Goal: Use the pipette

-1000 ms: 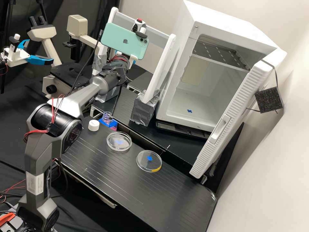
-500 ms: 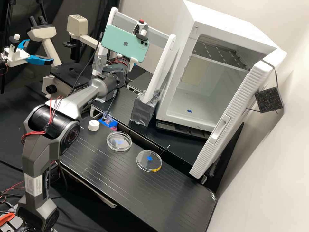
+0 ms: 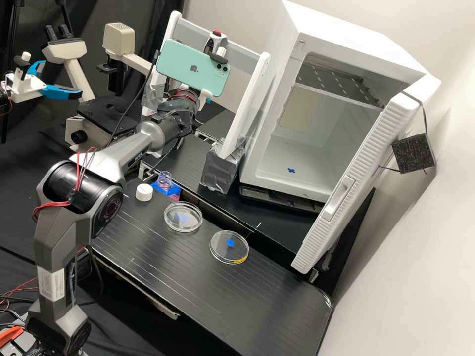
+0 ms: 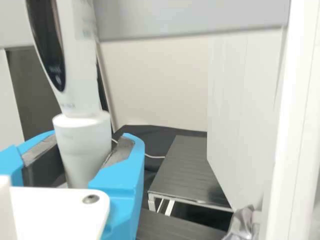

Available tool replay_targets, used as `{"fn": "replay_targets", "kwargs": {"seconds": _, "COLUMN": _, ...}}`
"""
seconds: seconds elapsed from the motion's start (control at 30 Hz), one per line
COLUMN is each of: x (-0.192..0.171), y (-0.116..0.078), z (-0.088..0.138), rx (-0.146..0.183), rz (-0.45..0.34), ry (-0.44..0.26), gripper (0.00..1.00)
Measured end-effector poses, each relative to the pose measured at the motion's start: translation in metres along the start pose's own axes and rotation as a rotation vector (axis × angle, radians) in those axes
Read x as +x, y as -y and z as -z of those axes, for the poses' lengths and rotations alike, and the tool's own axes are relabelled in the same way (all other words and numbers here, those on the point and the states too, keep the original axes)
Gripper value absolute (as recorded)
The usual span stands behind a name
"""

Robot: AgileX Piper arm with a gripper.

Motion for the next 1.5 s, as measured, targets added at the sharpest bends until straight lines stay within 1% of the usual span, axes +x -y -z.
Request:
{"fn": "replay_targets", "kwargs": {"seconds": 0.07, "x": 0.000, "y": 0.001, "z": -0.001, "rx": -0.002, "rz": 0.002, "ry": 0.003, "gripper": 1.00}}
{"fn": "replay_targets", "kwargs": {"seconds": 0.13, "x": -0.001, "y": 0.002, "z": -0.002, "rx": -0.017, "rz": 0.005, "ry": 0.006, "gripper": 1.00}}
{"fn": "replay_targets", "kwargs": {"seconds": 0.2, "x": -0.002, "y": 0.004, "z": -0.003, "rx": -0.021, "rz": 0.003, "ry": 0.005, "gripper": 1.00}}
{"fn": "replay_targets", "kwargs": {"seconds": 0.23, "x": -0.004, "y": 0.005, "z": -0.003, "rx": -0.015, "rz": -0.001, "ry": 0.004, "gripper": 1.00}}
{"fn": "replay_targets", "kwargs": {"seconds": 0.27, "x": -0.007, "y": 0.006, "z": -0.003, "rx": -0.023, "rz": -0.012, "ry": -0.003, "gripper": 1.00}}
{"fn": "replay_targets", "kwargs": {"seconds": 0.3, "x": -0.010, "y": 0.007, "z": -0.002, "rx": -0.020, "rz": -0.015, "ry": -0.011, "gripper": 1.00}}
{"fn": "replay_targets", "kwargs": {"seconds": 0.33, "x": -0.015, "y": 0.009, "z": -0.002, "rx": -0.015, "rz": -0.021, "ry": -0.022, "gripper": 1.00}}
{"fn": "replay_targets", "kwargs": {"seconds": 0.37, "x": -0.018, "y": 0.011, "z": -0.003, "rx": 0.001, "rz": -0.024, "ry": -0.027, "gripper": 1.00}}
{"fn": "replay_targets", "kwargs": {"seconds": 0.5, "x": -0.048, "y": 0.015, "z": -0.001, "rx": -0.007, "rz": -0.038, "ry": -0.045, "gripper": 1.00}}
{"fn": "replay_targets", "kwargs": {"seconds": 0.57, "x": -0.065, "y": 0.018, "z": -0.003, "rx": -0.005, "rz": -0.047, "ry": -0.035, "gripper": 1.00}}
{"fn": "replay_targets", "kwargs": {"seconds": 0.6, "x": -0.076, "y": 0.020, "z": -0.003, "rx": -0.012, "rz": -0.053, "ry": -0.034, "gripper": 1.00}}
{"fn": "replay_targets", "kwargs": {"seconds": 0.73, "x": -0.127, "y": 0.032, "z": 0.002, "rx": -0.067, "rz": -0.089, "ry": -0.046, "gripper": 1.00}}
{"fn": "replay_targets", "kwargs": {"seconds": 0.83, "x": -0.152, "y": 0.043, "z": -0.001, "rx": -0.108, "rz": -0.112, "ry": -0.031, "gripper": 1.00}}
{"fn": "replay_targets", "kwargs": {"seconds": 0.9, "x": -0.165, "y": 0.050, "z": -0.007, "rx": -0.133, "rz": -0.128, "ry": -0.003, "gripper": 1.00}}
{"fn": "replay_targets", "kwargs": {"seconds": 0.97, "x": -0.176, "y": 0.061, "z": -0.017, "rx": -0.148, "rz": -0.132, "ry": 0.035, "gripper": 1.00}}
{"fn": "replay_targets", "kwargs": {"seconds": 1.0, "x": -0.179, "y": 0.065, "z": -0.021, "rx": -0.149, "rz": -0.133, "ry": 0.052, "gripper": 1.00}}
{"fn": "replay_targets", "kwargs": {"seconds": 1.07, "x": -0.183, "y": 0.073, "z": -0.032, "rx": -0.143, "rz": -0.133, "ry": 0.099, "gripper": 1.00}}
{"fn": "replay_targets", "kwargs": {"seconds": 1.1, "x": -0.185, "y": 0.077, "z": -0.038, "rx": -0.133, "rz": -0.135, "ry": 0.124, "gripper": 1.00}}
{"fn": "replay_targets", "kwargs": {"seconds": 1.13, "x": -0.186, "y": 0.080, "z": -0.044, "rx": -0.120, "rz": -0.140, "ry": 0.153, "gripper": 1.00}}
{"fn": "replay_targets", "kwargs": {"seconds": 1.23, "x": -0.190, "y": 0.089, "z": -0.058, "rx": -0.080, "rz": -0.131, "ry": 0.196, "gripper": 1.00}}
{"fn": "replay_targets", "kwargs": {"seconds": 1.3, "x": -0.193, "y": 0.092, "z": -0.068, "rx": -0.060, "rz": -0.127, "ry": 0.219, "gripper": 1.00}}
{"fn": "replay_targets", "kwargs": {"seconds": 1.33, "x": -0.195, "y": 0.093, "z": -0.074, "rx": -0.039, "rz": -0.133, "ry": 0.237, "gripper": 1.00}}
{"fn": "replay_targets", "kwargs": {"seconds": 1.4, "x": -0.200, "y": 0.095, "z": -0.083, "rx": -0.028, "rz": -0.146, "ry": 0.264, "gripper": 1.00}}
{"fn": "replay_targets", "kwargs": {"seconds": 1.5, "x": -0.207, "y": 0.097, "z": -0.090, "rx": -0.019, "rz": -0.160, "ry": 0.281, "gripper": 1.00}}
